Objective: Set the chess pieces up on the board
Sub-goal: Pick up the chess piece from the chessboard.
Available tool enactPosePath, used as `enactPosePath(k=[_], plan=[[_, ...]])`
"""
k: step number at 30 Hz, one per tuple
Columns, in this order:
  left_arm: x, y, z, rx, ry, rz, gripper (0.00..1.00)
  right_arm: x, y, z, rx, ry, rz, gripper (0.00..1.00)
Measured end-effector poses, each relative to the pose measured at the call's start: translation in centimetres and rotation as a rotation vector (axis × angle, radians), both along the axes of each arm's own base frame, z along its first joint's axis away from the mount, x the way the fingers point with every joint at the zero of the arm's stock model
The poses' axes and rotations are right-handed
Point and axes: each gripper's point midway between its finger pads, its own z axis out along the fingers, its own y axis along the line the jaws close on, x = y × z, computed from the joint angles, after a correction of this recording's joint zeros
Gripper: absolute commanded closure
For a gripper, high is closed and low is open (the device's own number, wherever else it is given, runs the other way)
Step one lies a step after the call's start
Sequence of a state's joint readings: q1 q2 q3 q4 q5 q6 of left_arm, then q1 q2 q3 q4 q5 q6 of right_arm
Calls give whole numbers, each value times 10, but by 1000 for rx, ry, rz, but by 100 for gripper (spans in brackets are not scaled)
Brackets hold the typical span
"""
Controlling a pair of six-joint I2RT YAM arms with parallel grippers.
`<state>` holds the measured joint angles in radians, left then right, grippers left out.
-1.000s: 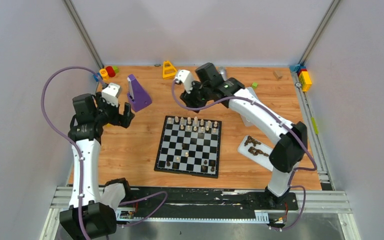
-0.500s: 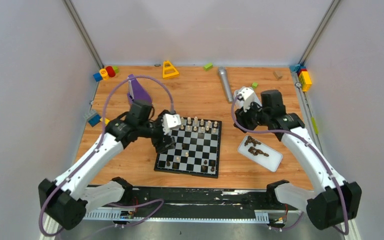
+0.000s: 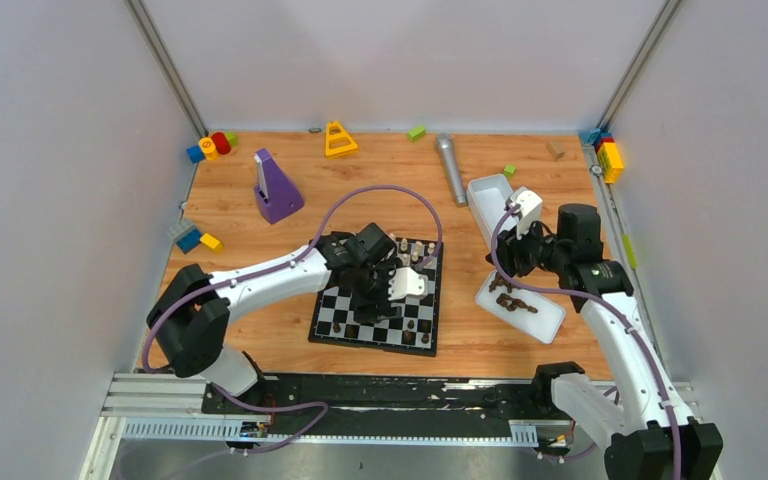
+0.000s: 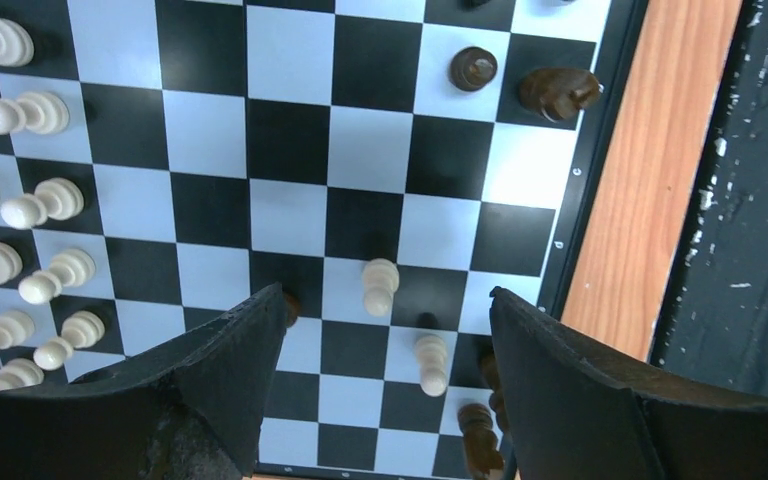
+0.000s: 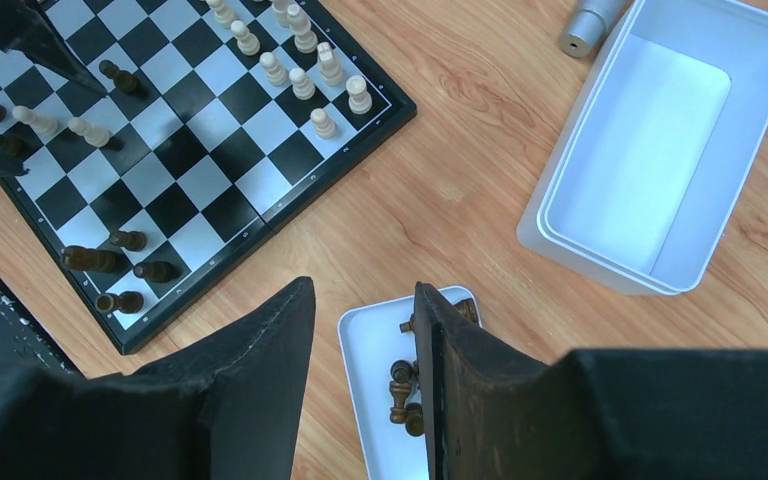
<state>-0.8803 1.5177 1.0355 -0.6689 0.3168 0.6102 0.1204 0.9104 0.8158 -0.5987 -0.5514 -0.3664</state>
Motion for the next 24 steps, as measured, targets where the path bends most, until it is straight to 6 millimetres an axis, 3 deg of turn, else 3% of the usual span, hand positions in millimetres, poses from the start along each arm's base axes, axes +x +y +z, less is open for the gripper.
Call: enactPosePath(k=[6,16,24], plan=[[7,-9,-8,32,-28,-8,23,-1,3,3,16,-6,19,58],[10,-3,-23,96,-28,-5,34,-2,6,1,25,7,34,59],[8,1,-29,128,-15,-18,55,-1,7,-4,27,29,39,60]])
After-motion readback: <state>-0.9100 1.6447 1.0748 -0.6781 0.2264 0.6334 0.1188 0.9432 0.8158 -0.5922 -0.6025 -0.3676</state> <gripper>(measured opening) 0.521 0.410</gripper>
